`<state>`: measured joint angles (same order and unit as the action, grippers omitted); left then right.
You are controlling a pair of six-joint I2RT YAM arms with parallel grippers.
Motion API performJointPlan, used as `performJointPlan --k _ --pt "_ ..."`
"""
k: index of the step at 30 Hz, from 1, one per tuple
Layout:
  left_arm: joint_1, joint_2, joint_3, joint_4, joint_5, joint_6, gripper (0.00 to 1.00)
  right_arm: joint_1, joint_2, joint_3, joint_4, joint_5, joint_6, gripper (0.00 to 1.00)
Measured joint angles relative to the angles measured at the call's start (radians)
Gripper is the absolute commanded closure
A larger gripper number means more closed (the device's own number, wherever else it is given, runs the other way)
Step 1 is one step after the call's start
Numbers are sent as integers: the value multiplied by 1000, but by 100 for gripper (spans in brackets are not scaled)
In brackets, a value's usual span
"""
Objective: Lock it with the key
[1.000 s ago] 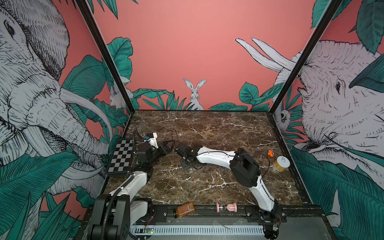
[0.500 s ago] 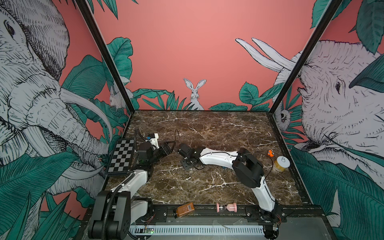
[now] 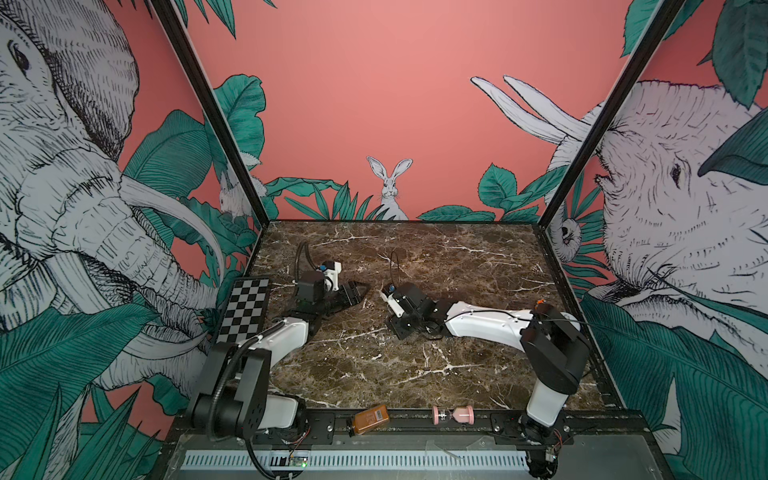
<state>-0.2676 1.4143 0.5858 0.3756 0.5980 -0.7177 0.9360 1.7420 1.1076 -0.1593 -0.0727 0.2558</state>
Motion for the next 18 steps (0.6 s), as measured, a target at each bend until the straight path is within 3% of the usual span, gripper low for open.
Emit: performJointPlan --k 6,14,18 --pt "-80 127 63 19 51 -19 30 2 -77 -18 20 1 -61 78" --pt "-122 180 130 56 119 -44 49 2 -83 -18 11 21 -92 78" --pt "-139 196 139 64 144 -49 54 2 -83 -16 5 39 -103 78"
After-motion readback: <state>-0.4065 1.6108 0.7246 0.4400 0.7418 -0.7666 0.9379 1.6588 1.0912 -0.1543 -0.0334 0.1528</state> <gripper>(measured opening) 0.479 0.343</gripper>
